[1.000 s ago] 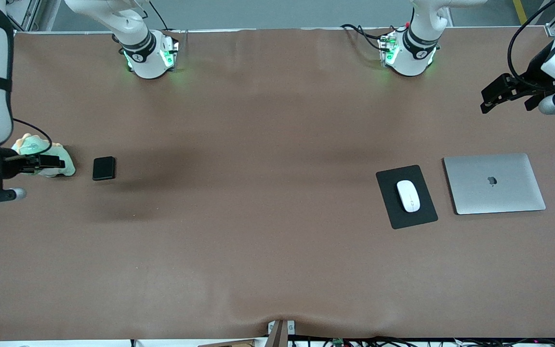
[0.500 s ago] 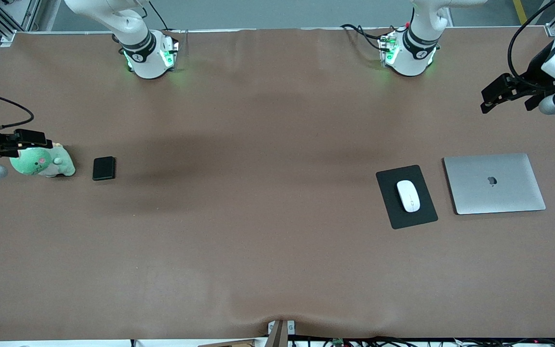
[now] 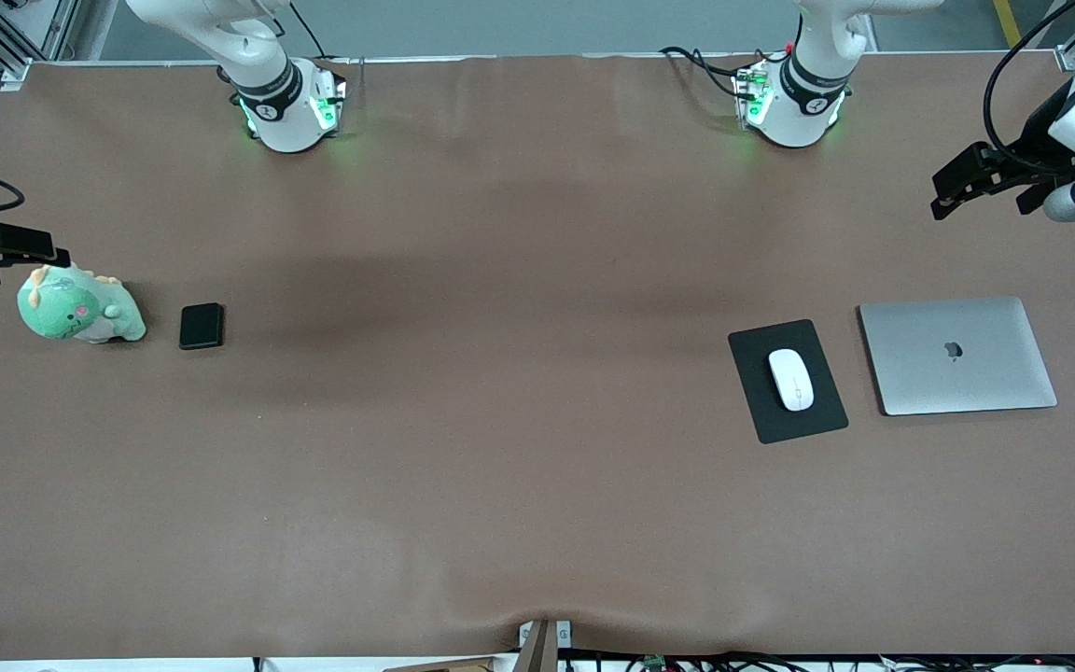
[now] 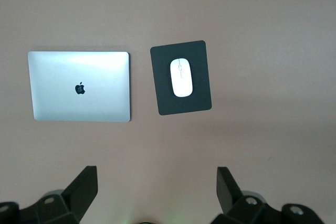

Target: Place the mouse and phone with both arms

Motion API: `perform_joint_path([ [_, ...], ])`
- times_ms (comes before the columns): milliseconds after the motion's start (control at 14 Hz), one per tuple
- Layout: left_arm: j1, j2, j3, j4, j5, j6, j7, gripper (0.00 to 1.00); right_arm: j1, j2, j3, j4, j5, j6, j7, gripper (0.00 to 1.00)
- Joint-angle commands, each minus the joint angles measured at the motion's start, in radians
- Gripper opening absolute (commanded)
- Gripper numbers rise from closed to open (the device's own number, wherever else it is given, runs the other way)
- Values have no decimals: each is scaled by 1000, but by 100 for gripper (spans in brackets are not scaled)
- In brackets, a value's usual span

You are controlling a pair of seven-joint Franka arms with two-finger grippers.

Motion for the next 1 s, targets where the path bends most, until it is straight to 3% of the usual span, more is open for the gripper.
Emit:
perform_joint_path([
  [0,4,-4,0,8,5,-7,20,100,-63,-56,95,16,-13,-28,161,100],
  [214,4,-5,0,8,5,-7,22,100,-124,-120,171,-26,-11,-19,252,100],
  [500,2,-5,0,8,5,-5,22,100,-135,-197,194,-119,-17,23,252,100],
  [929,4,-14,-2,-7,7,-8,22,100,-152,-237,209,-168,-19,49,252,100],
])
